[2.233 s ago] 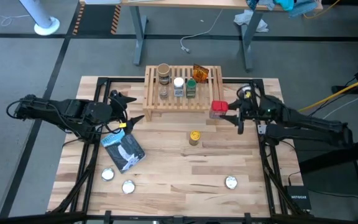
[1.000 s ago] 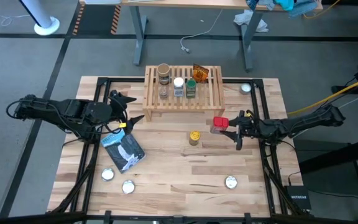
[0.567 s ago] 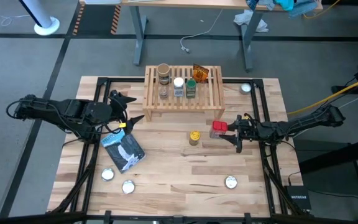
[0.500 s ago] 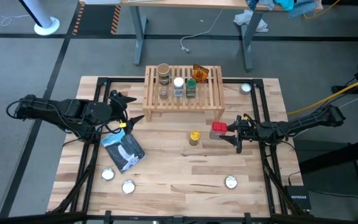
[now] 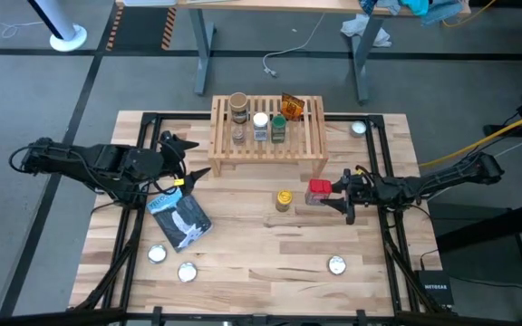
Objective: Shelf spices
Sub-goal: Remove the red seasoning can from the shelf, then remove the brown seasoning bag from the shelf
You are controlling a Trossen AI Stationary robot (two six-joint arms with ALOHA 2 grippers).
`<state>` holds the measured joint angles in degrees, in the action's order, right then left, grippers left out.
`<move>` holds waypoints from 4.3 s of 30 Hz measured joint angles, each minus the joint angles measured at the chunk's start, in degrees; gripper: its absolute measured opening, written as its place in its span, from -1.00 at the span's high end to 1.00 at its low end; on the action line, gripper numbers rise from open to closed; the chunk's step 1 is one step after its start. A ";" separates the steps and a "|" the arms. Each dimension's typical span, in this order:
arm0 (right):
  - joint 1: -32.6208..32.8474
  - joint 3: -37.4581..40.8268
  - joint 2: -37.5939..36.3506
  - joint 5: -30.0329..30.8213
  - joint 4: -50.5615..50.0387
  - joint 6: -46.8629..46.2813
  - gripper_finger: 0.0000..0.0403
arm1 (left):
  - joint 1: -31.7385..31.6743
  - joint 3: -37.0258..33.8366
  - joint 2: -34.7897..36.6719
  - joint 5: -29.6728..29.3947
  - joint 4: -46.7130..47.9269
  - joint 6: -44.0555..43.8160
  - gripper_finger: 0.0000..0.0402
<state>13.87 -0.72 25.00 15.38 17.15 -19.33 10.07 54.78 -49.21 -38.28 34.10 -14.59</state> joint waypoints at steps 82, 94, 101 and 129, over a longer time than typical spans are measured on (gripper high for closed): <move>0.00 -48.51 86.40 -2.74 27.34 5.08 -0.02 | 0.00 0.00 0.00 0.00 0.01 0.00 -0.96; 0.04 -48.43 92.30 -3.00 32.57 2.90 -0.02 | 0.02 0.00 -0.02 0.00 0.01 0.00 -0.96; 0.04 -48.50 95.74 -4.01 36.45 2.87 -0.02 | 0.02 0.00 0.00 0.00 -0.01 0.00 -0.96; -0.02 -49.98 96.94 -5.06 39.76 2.97 -0.91 | 0.01 0.00 -0.02 0.01 0.01 0.00 -0.96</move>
<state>13.85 -50.70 121.95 10.33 56.91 -16.36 10.08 54.78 -49.23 -38.28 34.11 -14.59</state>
